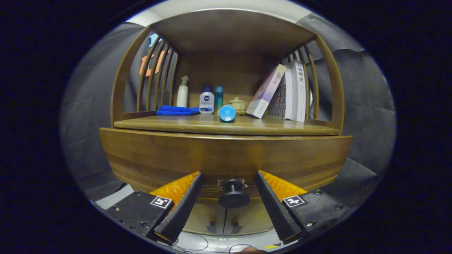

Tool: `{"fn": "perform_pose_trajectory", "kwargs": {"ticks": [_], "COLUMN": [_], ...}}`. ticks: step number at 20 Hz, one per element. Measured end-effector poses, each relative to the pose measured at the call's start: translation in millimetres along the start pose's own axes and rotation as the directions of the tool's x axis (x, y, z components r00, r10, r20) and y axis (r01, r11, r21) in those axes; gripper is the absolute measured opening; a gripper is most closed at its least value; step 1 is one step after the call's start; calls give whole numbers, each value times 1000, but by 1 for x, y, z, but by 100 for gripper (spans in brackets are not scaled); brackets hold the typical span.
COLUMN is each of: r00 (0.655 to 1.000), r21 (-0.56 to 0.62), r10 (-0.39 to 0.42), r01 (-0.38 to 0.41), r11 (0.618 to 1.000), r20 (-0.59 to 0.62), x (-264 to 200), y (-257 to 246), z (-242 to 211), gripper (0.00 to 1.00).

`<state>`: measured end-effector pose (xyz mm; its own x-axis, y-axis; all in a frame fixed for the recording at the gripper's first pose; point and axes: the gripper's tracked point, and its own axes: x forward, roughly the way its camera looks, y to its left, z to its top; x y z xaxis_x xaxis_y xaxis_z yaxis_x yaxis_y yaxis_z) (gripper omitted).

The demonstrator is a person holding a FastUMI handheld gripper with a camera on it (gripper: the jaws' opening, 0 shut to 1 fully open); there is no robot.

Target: Pull open the drawer, take out the items inside it, and place them on the countertop above the cabinet.

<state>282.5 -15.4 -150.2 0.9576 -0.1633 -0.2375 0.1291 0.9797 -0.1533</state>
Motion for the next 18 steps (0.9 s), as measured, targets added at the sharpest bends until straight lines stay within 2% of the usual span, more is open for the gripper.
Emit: {"fn": "perform_pose_trajectory", "kwargs": {"ticks": [6,11,18], "r00": [1000,998,996], "r21": [-9,-32,-22], "r10": [-4,-8,87], "r01": [4,6,-86], "r11": [1000,999,996], "r20": [-23,-60,27], "x": [22,15,-94], "y": [1,-2,3], "z": [5,1,25], "gripper": [99,100,100]}}
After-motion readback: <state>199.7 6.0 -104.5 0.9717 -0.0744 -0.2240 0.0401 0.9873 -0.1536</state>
